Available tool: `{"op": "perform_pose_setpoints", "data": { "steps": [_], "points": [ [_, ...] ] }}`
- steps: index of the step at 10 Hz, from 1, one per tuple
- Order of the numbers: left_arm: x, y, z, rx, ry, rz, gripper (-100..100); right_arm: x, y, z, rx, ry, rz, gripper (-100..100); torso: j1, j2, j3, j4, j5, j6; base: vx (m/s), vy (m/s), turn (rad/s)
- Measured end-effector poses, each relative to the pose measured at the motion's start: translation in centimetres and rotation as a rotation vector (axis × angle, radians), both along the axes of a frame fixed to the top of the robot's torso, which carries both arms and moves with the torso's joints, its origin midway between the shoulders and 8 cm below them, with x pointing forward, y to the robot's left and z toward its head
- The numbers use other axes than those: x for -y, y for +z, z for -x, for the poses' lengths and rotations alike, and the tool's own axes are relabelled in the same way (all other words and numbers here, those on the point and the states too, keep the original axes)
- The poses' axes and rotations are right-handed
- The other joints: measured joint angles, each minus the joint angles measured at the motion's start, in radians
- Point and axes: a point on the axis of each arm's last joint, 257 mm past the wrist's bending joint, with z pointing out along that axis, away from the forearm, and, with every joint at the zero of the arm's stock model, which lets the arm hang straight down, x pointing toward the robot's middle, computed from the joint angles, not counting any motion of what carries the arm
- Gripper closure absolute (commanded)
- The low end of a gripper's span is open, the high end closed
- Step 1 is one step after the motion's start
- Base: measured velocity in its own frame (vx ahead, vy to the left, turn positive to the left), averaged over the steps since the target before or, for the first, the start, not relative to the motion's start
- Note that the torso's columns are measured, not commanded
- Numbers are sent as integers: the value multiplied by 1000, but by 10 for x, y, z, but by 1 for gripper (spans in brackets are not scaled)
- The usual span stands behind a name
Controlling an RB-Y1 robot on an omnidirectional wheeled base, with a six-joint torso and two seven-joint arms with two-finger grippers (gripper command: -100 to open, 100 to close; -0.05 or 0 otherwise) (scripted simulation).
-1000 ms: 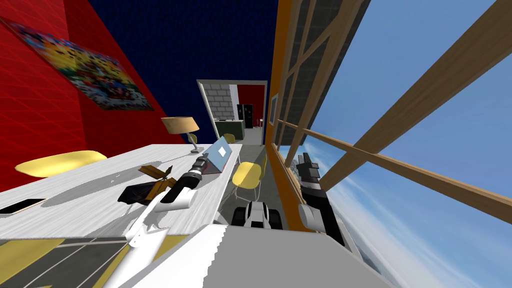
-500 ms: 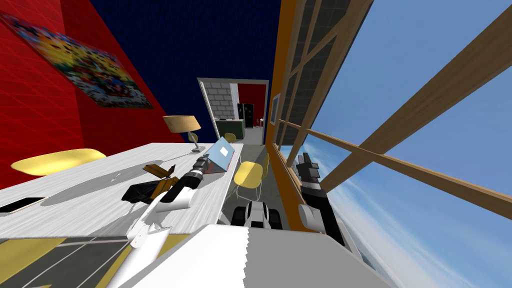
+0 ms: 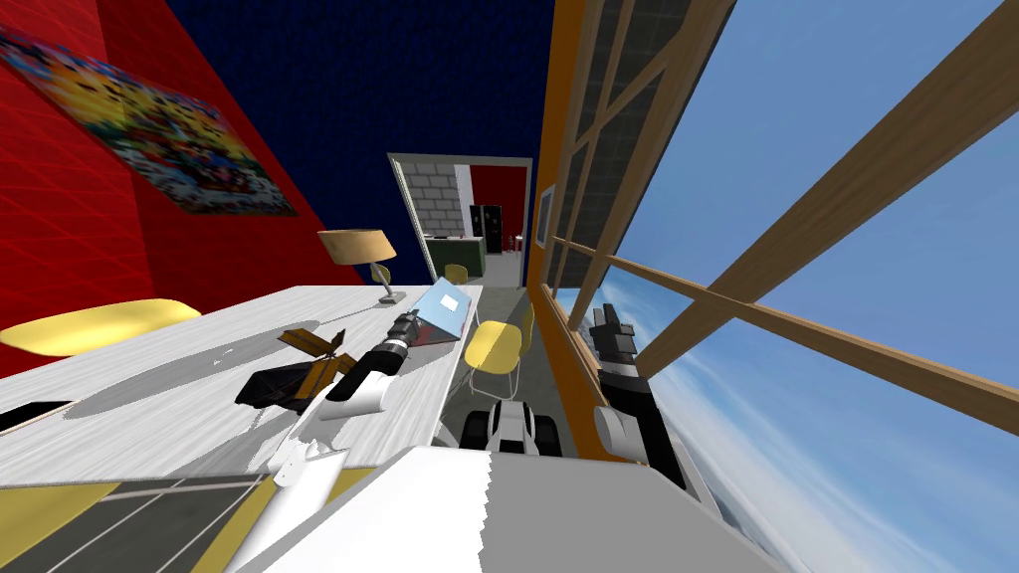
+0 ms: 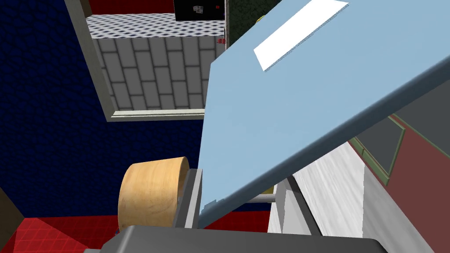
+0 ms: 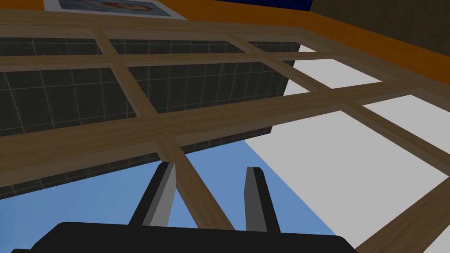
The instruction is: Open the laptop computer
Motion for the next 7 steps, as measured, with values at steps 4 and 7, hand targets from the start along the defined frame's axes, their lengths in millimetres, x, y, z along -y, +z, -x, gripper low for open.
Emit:
{"op": "perform_pose_setpoints", "data": {
  "steps": [4,7],
  "points": [
    [0,0,0,1,0,0,100,0,0,0,0,0,0,0,0,0,0,0,0,0,0,0,-1],
    [2,-4,-2,3,1,43,100,0,0,0,0,0,0,0,0,0,0,0,1,1,-6,3,-20]
  ]
}}
